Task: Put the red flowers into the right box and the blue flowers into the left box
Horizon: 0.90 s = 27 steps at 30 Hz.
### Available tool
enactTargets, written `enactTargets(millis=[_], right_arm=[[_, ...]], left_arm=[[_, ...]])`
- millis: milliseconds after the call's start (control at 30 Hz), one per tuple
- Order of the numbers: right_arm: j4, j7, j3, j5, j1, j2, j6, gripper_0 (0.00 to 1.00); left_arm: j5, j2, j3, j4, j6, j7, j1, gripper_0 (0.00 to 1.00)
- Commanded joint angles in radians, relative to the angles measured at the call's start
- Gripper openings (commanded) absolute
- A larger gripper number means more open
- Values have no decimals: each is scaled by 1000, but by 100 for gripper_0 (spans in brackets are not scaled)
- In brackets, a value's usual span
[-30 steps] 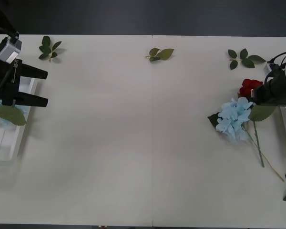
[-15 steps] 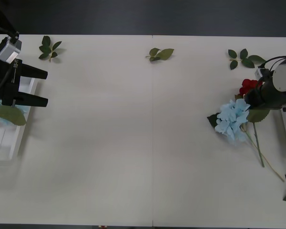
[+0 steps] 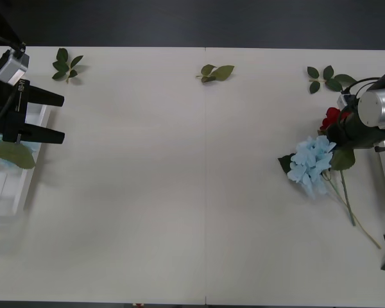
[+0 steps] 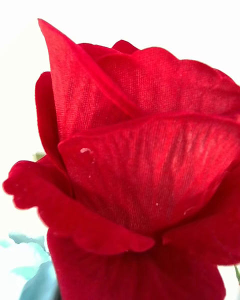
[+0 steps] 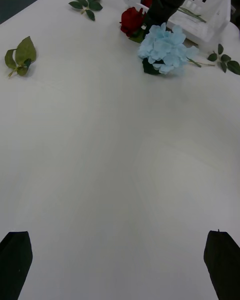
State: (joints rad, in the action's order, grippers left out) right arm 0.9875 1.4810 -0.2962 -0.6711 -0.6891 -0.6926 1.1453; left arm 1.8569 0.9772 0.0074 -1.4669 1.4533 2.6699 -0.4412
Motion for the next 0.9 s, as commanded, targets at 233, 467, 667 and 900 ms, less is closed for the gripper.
enactTargets(millis=[233,467,667,900], right_arm=[[5,8,0,5,3,-1,-6,9],[7,22,29,-22,2,-15,-21,7],[14,136,83,-134,2,-76,-12,7],[77,260,112,-216,2,-186,39,7]], left_arm=[[-2,14,11,-10,-2,35,-36,100],[-2,14,11,-10,-2,35,-36,100],[-2,14,11,-10,-2,35,-36,100],[-2,14,11,-10,-2,35,-36,100]])
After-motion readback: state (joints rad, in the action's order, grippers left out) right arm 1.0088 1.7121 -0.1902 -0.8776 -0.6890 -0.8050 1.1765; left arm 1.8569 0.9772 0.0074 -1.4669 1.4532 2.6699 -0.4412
